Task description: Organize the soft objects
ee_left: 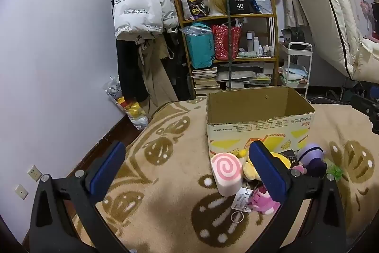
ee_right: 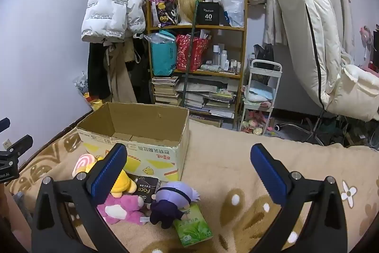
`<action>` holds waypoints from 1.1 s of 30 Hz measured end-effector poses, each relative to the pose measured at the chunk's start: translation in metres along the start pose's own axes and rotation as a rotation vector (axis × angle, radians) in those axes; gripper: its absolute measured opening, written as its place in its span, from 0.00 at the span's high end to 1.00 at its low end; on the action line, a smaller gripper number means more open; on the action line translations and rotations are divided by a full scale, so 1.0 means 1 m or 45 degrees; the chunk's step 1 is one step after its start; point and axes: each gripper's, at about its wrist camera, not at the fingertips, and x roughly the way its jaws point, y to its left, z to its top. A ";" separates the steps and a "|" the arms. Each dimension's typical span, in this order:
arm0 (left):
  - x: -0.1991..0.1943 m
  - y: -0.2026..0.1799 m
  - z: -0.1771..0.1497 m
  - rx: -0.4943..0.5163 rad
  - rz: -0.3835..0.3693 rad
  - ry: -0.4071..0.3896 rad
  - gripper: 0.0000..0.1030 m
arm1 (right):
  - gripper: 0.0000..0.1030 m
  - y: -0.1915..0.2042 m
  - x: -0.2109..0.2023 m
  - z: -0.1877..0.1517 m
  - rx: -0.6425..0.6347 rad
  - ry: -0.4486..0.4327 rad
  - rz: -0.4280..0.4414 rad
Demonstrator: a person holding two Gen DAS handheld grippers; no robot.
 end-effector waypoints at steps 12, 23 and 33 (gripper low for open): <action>-0.004 0.003 0.002 0.002 0.000 0.014 0.00 | 0.00 0.002 -0.004 -0.001 -0.029 -0.042 -0.016; -0.001 0.001 0.001 0.006 -0.001 0.019 0.00 | 0.00 0.003 -0.006 0.001 -0.029 -0.032 -0.017; -0.001 0.001 0.002 0.010 -0.002 0.021 0.00 | 0.00 0.002 -0.004 0.000 -0.026 -0.030 -0.013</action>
